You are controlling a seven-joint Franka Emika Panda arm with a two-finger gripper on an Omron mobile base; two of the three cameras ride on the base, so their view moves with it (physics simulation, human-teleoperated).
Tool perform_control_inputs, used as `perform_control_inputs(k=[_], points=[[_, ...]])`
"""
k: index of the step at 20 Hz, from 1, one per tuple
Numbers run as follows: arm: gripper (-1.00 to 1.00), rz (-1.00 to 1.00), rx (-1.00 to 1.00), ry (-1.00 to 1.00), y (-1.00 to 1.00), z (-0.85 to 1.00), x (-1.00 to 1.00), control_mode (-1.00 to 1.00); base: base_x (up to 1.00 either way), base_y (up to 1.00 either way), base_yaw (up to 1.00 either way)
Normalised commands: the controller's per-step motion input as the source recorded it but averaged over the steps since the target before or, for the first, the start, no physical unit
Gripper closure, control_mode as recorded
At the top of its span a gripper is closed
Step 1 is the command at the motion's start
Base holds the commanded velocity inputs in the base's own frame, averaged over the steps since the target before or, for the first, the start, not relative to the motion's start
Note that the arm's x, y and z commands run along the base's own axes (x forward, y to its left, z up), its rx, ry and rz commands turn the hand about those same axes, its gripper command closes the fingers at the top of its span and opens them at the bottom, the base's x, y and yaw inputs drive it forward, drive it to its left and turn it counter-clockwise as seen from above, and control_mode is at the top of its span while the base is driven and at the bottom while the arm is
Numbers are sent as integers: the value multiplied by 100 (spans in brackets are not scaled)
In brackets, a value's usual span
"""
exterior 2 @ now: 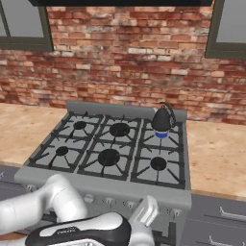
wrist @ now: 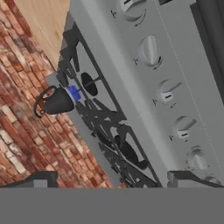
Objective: The kettle is done boiling. Turn off the stove, then wait for 300 timesteps before moving the kettle to the dining table.
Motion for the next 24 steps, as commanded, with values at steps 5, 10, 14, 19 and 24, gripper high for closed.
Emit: perform_control_inputs(k=[5, 10, 14, 19, 24], points=[[-100, -3, 0, 0, 7, -24, 19, -100, 0, 0, 0], [-100, -3, 4, 0, 0, -24, 5, -100, 0, 0, 0], [-100, -3, 5, -1, 0, -23, 10, -100, 0, 0, 0], [-100, -3, 6, -4, 0, -21, 13, -100, 0, 0, 0], [-100, -3, 6, -5, -7, -21, 11, -100, 0, 0, 0]])
